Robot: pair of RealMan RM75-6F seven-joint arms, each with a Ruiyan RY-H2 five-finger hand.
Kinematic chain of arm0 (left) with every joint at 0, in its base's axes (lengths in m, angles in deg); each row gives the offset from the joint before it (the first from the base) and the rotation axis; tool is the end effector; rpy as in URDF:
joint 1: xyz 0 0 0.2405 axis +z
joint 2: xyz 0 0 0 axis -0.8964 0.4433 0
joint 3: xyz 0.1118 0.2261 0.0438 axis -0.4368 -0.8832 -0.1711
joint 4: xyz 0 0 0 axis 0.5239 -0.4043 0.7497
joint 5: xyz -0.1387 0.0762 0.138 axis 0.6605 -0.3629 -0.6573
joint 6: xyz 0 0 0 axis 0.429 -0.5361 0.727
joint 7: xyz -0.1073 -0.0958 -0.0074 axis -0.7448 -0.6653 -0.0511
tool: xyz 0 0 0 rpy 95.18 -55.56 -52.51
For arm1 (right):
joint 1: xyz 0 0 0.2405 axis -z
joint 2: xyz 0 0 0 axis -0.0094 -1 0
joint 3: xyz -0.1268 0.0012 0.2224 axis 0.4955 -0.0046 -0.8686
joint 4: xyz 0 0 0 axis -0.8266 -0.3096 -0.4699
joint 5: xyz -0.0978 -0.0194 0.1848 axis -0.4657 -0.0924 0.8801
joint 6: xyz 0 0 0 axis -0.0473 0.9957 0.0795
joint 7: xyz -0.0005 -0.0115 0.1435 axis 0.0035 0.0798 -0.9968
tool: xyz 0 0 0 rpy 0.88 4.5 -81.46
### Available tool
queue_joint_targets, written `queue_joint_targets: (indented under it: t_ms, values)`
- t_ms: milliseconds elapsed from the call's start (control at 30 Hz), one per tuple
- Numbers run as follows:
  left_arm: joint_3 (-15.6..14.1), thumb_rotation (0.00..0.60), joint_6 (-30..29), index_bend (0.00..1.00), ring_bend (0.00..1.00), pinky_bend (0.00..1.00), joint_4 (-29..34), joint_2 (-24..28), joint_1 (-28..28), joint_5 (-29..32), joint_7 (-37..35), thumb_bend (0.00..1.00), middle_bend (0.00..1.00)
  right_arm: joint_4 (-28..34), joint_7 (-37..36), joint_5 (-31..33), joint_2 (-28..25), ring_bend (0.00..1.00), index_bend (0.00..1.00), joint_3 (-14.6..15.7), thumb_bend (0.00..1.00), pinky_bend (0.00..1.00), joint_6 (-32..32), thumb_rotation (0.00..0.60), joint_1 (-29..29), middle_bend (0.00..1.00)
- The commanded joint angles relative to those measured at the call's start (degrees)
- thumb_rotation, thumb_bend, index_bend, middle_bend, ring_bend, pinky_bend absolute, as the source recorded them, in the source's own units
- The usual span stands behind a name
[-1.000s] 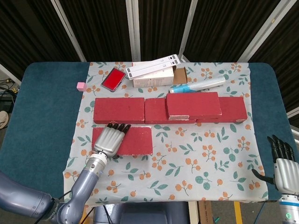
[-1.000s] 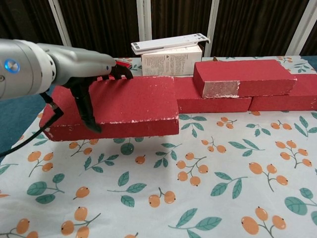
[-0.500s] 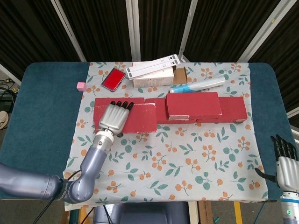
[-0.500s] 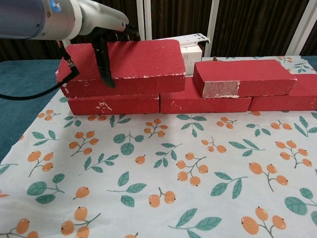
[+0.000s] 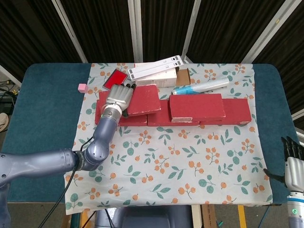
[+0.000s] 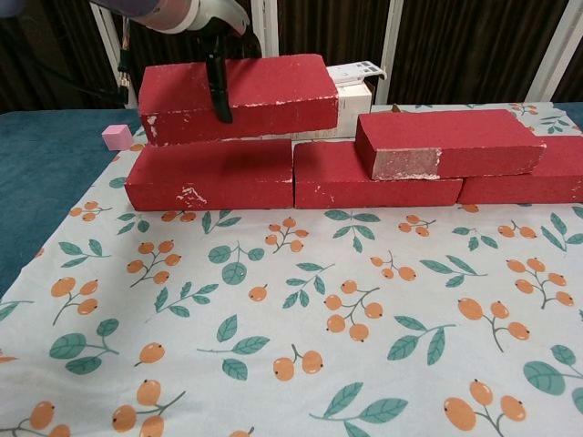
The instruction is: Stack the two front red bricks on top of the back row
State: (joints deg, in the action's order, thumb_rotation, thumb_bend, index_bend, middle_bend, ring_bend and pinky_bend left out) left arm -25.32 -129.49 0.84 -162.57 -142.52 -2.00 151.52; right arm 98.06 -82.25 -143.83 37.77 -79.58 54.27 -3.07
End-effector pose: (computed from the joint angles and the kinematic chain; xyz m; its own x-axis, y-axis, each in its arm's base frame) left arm 0.0155 0.4490 0.0338 0.6515 0.3328 0.6817 0.7560 -0.2101 -0.6200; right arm -0.3426 -0.1819 0.1579 0.3361 0.0102 0.9418 -0.9088 0.2660 0.3214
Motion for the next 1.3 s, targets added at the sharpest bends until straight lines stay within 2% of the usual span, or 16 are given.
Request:
queue_joint_targets:
  t_ms: [33,233,400,533,600,767,1000,1200,1300]
  values:
    - [-1.7,0.6,4.5,0.34,0.26,0.18,-4.2,-1.2,-1.9,-0.4,0.7,0.02,0.37,-0.1,0.4,0.5,0.1,0.0,0.0,-0.1,0.15,0.0,-0.2,0.6,0.0,0.0]
    - [-4.3,0.6,11.4,0.34,0.26,0.18,-10.0,-3.0,-3.4,-4.4,-1.3,0.02,0.37,-0.3,1.6,1.9,0.5,0.0,0.0,-0.7,0.15,0.0,-0.2,0.6,-0.1,0.0]
    - [-5.4,0.6,16.5,0.34,0.26,0.18,-12.5,-4.3,-4.0,-7.2,-3.9,0.02,0.37,-0.5,2.4,2.7,0.7,0.0,0.0,-0.9,0.15,0.0,-0.4,0.6,-0.2,0.0]
    - [-6.5,0.6,19.8,0.34,0.26,0.18,-14.8,-5.1,-4.1,-7.2,-7.8,0.02,0.37,-0.7,3.0,3.4,0.9,0.0,0.0,-1.1,0.15,0.0,-0.6,0.6,-0.2,0.0]
    - [-8.0,0.6,20.7,0.34,0.26,0.18,-16.2,-5.6,-4.7,-6.7,-9.0,0.02,0.37,-0.8,3.1,3.5,0.9,0.0,0.0,-1.1,0.15,0.0,-0.8,0.6,-0.3,0.0]
    - [-11.4,0.6,21.0,0.34,0.26,0.18,-16.9,-6.1,-6.6,-3.7,-10.6,0.02,0.37,-0.8,3.1,3.5,0.9,0.0,0.0,-1.2,0.15,0.0,-0.7,0.6,-0.2,0.0]
    - [-15.6,0.6,18.7,0.34,0.26,0.18,-14.5,-3.9,-10.1,2.9,-10.7,0.02,0.37,-0.5,2.7,2.9,0.7,0.0,0.0,-1.0,0.15,0.0,-0.4,0.6,0.0,0.0]
    - [-17.8,0.6,17.3,0.35,0.26,0.18,-13.2,-2.5,-12.4,6.0,-10.2,0.02,0.37,-0.6,2.5,2.7,0.8,0.0,0.0,-1.0,0.15,0.0,-0.8,0.6,-0.2,0.0]
    - [-17.9,0.6,17.0,0.36,0.26,0.18,-13.3,-2.2,-12.9,6.5,-10.8,0.02,0.37,-0.7,2.3,3.1,0.8,0.0,0.0,-1.1,0.15,0.0,-1.1,0.6,-0.2,0.0]
